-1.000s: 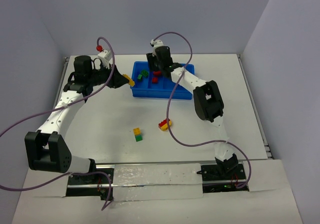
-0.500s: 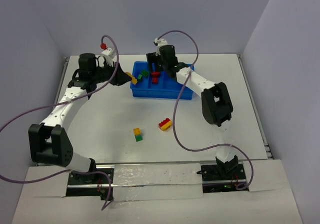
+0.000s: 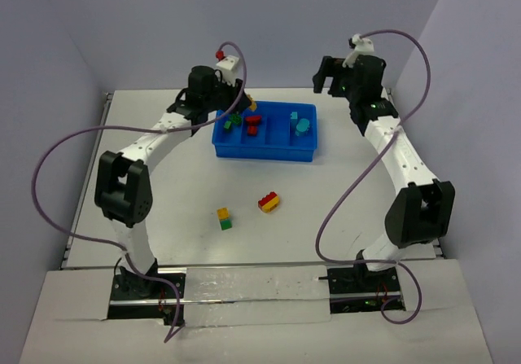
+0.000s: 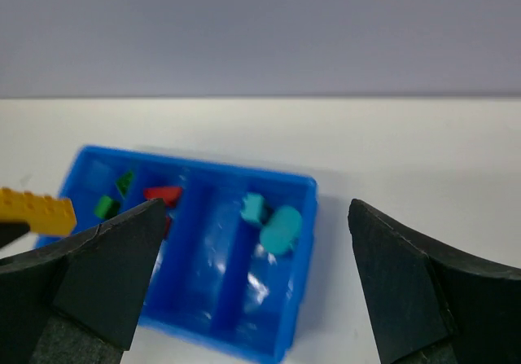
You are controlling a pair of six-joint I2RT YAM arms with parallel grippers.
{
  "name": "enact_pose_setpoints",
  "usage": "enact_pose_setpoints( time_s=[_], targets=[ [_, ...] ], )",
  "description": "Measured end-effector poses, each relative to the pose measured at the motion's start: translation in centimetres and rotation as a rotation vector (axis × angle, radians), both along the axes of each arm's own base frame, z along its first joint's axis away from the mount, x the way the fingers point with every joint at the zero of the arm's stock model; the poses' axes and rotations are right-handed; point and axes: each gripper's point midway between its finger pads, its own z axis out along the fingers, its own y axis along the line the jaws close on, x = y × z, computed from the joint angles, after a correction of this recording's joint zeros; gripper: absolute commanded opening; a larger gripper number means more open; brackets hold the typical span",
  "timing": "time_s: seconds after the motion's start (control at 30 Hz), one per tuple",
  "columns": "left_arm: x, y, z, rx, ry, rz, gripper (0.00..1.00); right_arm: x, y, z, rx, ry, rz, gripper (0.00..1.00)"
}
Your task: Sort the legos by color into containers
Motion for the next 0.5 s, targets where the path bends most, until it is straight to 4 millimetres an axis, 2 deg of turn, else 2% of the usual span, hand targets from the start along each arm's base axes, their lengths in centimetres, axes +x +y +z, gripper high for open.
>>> enact_pose_setpoints(
  time_s=[0.03, 0.1, 0.23, 0.37, 0.5],
  targets=[
    [0.6, -0.7, -0.6, 0.011, -0.002, 0.018, 0.00, -0.6, -1.5, -1.0, -0.006, 0.026, -0.027, 1.00],
    [1.6, -1.9, -2.0, 0.038, -0.001, 0.056, 0.00, -1.9, -3.0, -3.0, -0.016, 0.078, -0.051, 1.00],
    [3.5, -4.7, -4.1, 0.067, -0.005, 0.123, 0.00, -4.5, -5.1, -6.4, -0.029, 0.179, -0.084, 1.00],
    [4.9, -6.5, -5.1, 0.068, -0.004, 0.204, 0.00, -5.6, -6.2, -7.5, -0.025, 0.207, -0.104, 1.00],
    [5.9, -7.4, -5.3, 0.060, -0.013, 0.278, 0.00, -5.8, -6.6, -7.4, -0.015, 0.205, -0.109, 1.00]
  ],
)
